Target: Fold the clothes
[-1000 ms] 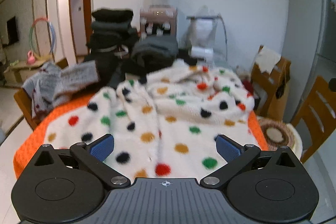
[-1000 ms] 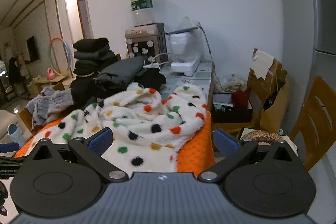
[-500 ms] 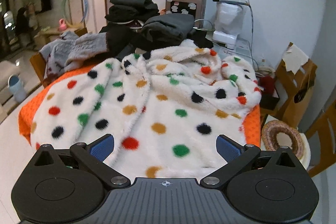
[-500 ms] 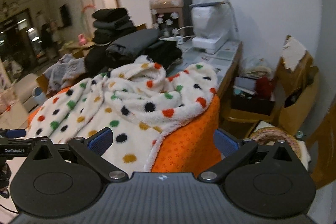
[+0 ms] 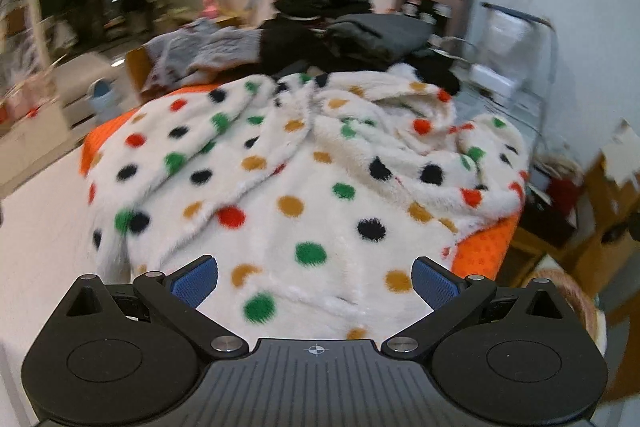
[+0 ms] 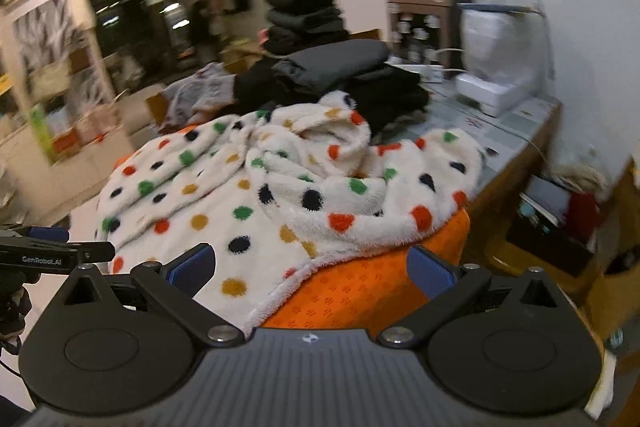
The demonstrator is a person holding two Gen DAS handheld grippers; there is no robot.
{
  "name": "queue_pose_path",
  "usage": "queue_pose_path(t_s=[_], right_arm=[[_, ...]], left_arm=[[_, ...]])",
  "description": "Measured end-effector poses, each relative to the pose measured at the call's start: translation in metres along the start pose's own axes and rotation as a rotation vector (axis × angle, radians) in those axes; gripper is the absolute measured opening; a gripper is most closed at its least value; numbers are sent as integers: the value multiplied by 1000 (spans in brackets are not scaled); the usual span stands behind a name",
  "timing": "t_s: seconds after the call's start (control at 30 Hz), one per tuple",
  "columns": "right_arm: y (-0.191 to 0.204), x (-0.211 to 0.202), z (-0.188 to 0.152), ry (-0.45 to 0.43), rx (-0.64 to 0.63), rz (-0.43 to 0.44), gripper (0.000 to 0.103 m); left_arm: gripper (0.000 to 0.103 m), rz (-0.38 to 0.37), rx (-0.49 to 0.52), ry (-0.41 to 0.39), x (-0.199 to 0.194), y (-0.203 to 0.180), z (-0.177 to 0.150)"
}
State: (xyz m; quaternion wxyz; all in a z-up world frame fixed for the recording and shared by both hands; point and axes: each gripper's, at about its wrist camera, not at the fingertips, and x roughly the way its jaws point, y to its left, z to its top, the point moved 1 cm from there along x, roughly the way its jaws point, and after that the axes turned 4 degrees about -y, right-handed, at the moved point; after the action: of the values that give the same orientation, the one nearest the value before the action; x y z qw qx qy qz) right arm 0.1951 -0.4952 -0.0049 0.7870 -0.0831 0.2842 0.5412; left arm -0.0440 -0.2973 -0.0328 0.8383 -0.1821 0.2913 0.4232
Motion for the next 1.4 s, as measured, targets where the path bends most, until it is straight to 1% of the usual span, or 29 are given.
queue_pose_path(t_s=[0.07, 0.17, 0.33, 0.4, 0.53, 0.63, 0.77, 0.83, 0.93, 1.03, 1.07, 1.13, 1.23, 1.3, 1.4], right_arm=[[-10, 4, 7, 17, -24, 34, 103], [-21, 10, 14, 25, -45, 69, 102], [-42, 24, 18, 42, -10, 68, 102], [-54, 30, 20, 50, 6, 75, 102], [-86, 49, 28, 61, 16, 82, 102], [-113, 68, 37, 71, 27, 96, 102], [-144, 106, 51, 91, -2, 104, 102], [-159, 125, 58, 108, 0, 92, 101], [-181, 156, 68, 139, 17, 81, 99], [-202, 186, 76, 149, 21, 61, 99], [-209, 195, 79, 149, 27, 51, 99], [-227, 215, 83, 153, 57, 35, 99], [-255, 245, 90, 161, 109, 29, 99], [-277, 268, 95, 170, 153, 20, 98], [-307, 301, 99, 186, 211, 23, 97]], left_arm=[[103, 19, -56, 12, -5, -9, -4], [103, 42, -49, 2, -12, -21, -9], [103, 69, -42, -9, -19, -29, -10], [103, 94, -43, -8, -16, -33, -9], [103, 125, -91, -1, -6, -42, -4], [103, 160, -107, -4, 5, -53, 0], [103, 213, -163, -8, 17, -62, 3], [103, 242, -217, -8, 22, -63, 5], [103, 257, -278, -28, 25, -61, 7], [103, 294, -271, -38, 35, -62, 7], [103, 310, -265, -26, 41, -63, 8], [103, 339, -279, -3, 47, -65, 12], [103, 363, -340, -7, 56, -67, 15], [103, 390, -390, 17, 65, -67, 17], [103, 421, -491, 12, 71, -71, 20]])
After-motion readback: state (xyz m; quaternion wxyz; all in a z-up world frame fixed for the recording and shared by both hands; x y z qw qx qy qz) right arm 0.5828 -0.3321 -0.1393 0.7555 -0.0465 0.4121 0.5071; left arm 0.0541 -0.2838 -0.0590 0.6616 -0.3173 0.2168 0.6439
